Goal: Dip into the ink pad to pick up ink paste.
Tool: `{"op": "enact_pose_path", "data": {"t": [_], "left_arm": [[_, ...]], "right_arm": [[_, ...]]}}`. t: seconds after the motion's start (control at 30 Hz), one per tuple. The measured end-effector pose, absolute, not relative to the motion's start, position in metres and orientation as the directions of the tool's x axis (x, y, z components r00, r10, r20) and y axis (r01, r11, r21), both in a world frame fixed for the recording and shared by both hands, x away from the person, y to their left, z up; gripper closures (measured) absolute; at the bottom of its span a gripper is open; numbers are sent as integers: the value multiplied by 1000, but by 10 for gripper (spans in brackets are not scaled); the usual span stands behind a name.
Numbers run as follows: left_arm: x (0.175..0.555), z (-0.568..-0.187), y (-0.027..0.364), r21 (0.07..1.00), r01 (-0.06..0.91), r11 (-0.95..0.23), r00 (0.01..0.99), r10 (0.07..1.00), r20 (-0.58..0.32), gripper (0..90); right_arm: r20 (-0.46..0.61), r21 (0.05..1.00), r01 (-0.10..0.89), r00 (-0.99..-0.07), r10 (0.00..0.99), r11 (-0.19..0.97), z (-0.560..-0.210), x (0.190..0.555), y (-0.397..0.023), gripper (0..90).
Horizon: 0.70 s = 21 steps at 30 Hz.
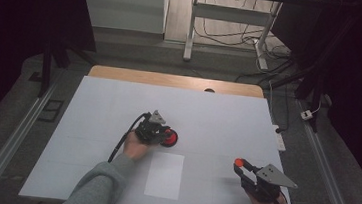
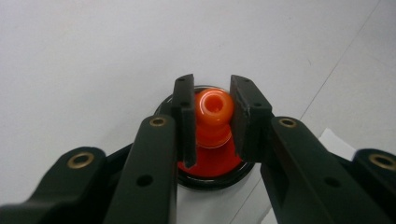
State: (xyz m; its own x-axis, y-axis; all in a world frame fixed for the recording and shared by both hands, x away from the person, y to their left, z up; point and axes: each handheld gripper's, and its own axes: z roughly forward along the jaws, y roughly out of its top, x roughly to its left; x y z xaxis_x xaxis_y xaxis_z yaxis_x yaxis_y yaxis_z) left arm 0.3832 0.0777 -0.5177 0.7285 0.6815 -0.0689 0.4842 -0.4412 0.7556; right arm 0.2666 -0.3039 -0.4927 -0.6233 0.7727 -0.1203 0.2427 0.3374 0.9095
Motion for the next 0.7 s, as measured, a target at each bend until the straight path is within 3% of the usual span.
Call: {"op": "enact_pose_path", "data": {"t": [0.7], "left_arm": [[379, -525, 78, 774, 459, -435, 727, 686, -45, 726]], "right_arm": [[-123, 904, 248, -632, 765, 349, -494, 265, -301, 645]]}}
